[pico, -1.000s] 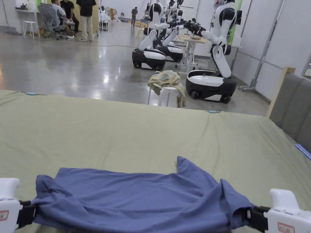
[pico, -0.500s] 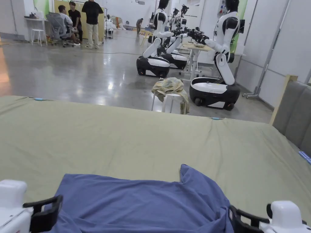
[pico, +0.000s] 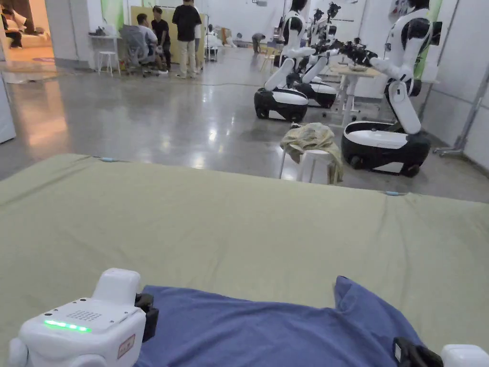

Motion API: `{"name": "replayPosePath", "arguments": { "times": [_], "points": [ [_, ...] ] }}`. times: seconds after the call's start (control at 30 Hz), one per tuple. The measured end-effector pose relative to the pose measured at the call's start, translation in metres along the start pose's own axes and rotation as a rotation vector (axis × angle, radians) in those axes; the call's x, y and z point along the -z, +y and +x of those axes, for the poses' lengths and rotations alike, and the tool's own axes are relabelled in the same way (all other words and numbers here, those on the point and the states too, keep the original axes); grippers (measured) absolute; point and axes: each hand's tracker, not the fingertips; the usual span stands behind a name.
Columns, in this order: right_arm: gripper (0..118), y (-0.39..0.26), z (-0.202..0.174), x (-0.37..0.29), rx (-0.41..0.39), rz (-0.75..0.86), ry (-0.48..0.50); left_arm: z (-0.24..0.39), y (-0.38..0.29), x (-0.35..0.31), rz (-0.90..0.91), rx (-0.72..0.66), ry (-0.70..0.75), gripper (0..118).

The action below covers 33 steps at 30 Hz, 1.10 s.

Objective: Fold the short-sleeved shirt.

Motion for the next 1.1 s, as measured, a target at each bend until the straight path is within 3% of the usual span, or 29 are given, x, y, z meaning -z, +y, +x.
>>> {"name": "replayPosePath", "arguments": {
  "times": [0.1, 0.13, 0.17, 0.23, 0.27, 0.43, 0.53, 0.6, 0.63, 0.67, 0.7, 0.73, 0.8, 0.83, 0.9, 0.93, 0.97, 1.03, 1.1],
  "points": [
    [0, -0.004, -0.002, 0.012, 0.007, -0.033, -0.004, -0.025, 0.019, 0.061, -0.057, -0.014, 0.021, 8],
    [0, -0.007, 0.004, 0.016, 0.003, -0.042, -0.004, -0.036, 0.026, 0.085, -0.091, -0.059, -0.007, 12],
    [0, -0.009, 0.004, 0.02, -0.004, -0.051, -0.004, -0.045, 0.031, 0.108, -0.12, -0.086, -0.025, 31],
    [0, -0.013, 0.007, 0.028, -0.026, -0.069, -0.006, -0.053, 0.037, 0.156, -0.233, -0.033, -0.002, 82],
    [0, -0.014, 0.012, 0.032, -0.03, -0.082, -0.009, -0.054, 0.039, 0.177, -0.273, 0.01, 0.033, 84],
    [0, -0.009, 0.046, 0.05, -0.001, -0.152, -0.075, -0.057, 0.025, 0.265, -0.427, 0.059, 0.087, 82],
    [0, 0.006, 0.083, 0.075, 0.039, -0.24, -0.114, -0.049, 0.025, 0.248, -0.361, 0.041, 0.06, 75],
    [0, 0.016, 0.108, 0.11, 0.042, -0.339, -0.147, -0.049, 0.026, 0.237, -0.336, 0.039, 0.034, 50],
    [0, 0.02, 0.12, 0.133, 0.034, -0.398, -0.136, -0.048, 0.028, 0.23, -0.328, 0.041, 0.026, 20],
    [0, 0.022, 0.128, 0.154, 0.036, -0.441, -0.133, -0.046, 0.031, 0.225, -0.314, 0.013, -0.017, 11],
    [6, 0.024, 0.137, 0.176, 0.034, -0.468, -0.141, -0.044, 0.034, 0.217, -0.308, 0.022, 0.0, 11],
    [33, 0.025, 0.145, 0.192, 0.042, -0.453, -0.127, -0.035, 0.039, 0.202, -0.282, 0.03, -0.01, 11],
    [103, 0.02, 0.157, 0.23, 0.066, -0.524, -0.139, -0.029, 0.047, 0.181, -0.244, 0.047, -0.027, 11],
    [115, 0.018, 0.159, 0.245, 0.054, -0.559, -0.158, -0.027, 0.051, 0.172, -0.222, 0.047, -0.033, 11],
    [107, 0.012, 0.16, 0.263, 0.032, -0.582, -0.12, -0.029, 0.053, 0.163, -0.208, 0.048, -0.037, 11],
    [97, 0.009, 0.153, 0.265, 0.02, -0.614, -0.119, -0.029, 0.055, 0.16, -0.204, 0.043, -0.039, 11],
    [76, 0.005, 0.151, 0.27, 0.007, -0.652, -0.115, -0.03, 0.056, 0.157, -0.201, 0.037, -0.05, 11],
    [4, 0.002, 0.147, 0.273, -0.023, -0.705, -0.088, -0.03, 0.056, 0.155, -0.205, 0.03, -0.045, 11],
    [2, 0.015, 0.134, 0.247, -0.102, -0.573, -0.118, -0.032, 0.056, 0.15, -0.207, 0.027, -0.04, 11]
  ]
}}
